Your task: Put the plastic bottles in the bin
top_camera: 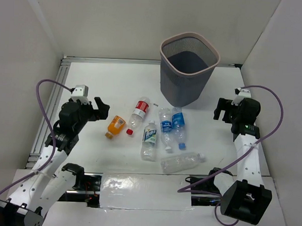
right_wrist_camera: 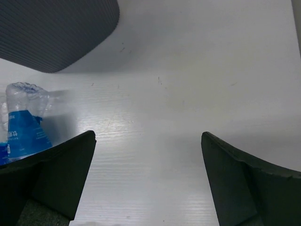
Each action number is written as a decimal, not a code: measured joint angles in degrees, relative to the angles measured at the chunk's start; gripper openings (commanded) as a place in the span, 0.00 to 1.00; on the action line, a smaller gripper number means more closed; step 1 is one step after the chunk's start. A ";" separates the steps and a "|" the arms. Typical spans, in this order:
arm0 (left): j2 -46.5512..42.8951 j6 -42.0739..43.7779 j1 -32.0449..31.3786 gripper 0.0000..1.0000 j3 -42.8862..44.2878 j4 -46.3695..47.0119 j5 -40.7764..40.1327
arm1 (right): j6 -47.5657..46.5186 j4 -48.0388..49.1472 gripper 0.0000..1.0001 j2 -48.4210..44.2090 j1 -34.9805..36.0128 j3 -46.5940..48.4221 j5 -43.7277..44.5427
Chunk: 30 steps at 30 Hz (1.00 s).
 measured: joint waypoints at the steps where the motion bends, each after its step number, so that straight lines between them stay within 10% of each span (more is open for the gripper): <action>1: 0.63 0.02 0.00 1.00 0.00 -0.52 0.17 | -0.02 -0.26 1.00 0.00 -0.13 0.00 -0.42; 11: 6.14 0.00 0.00 1.00 0.28 -4.35 0.94 | -0.98 -1.38 1.00 0.00 -1.42 0.00 -4.04; 14: 7.67 -0.04 0.00 0.83 0.74 -5.09 1.09 | -6.14 -2.25 0.51 0.02 -1.79 -0.02 -9.07; 15: 8.39 -0.13 0.00 0.69 1.05 -5.18 1.22 | -7.65 -2.75 0.17 0.09 -1.86 -0.02 -11.06; 16: 9.33 -0.17 0.00 0.56 1.53 -5.25 1.36 | -8.94 -3.21 0.10 0.17 -1.86 -0.04 -12.96; 18: 11.80 0.46 0.00 0.41 2.99 -5.55 1.62 | -9.86 -4.09 0.15 0.63 -1.84 -0.11 -16.41; 19: 13.35 0.48 0.00 0.43 3.93 -5.77 1.70 | -10.23 -4.35 0.42 0.90 -1.84 -0.13 -17.68; 22: 18.93 1.36 -0.11 0.93 7.37 -6.29 2.10 | -11.19 -4.81 0.73 1.75 -1.84 -0.13 -20.55; 30: 32.54 3.61 -7.30 1.00 11.56 -9.42 1.03 | -13.07 -5.18 0.92 6.71 -1.84 -0.13 -23.54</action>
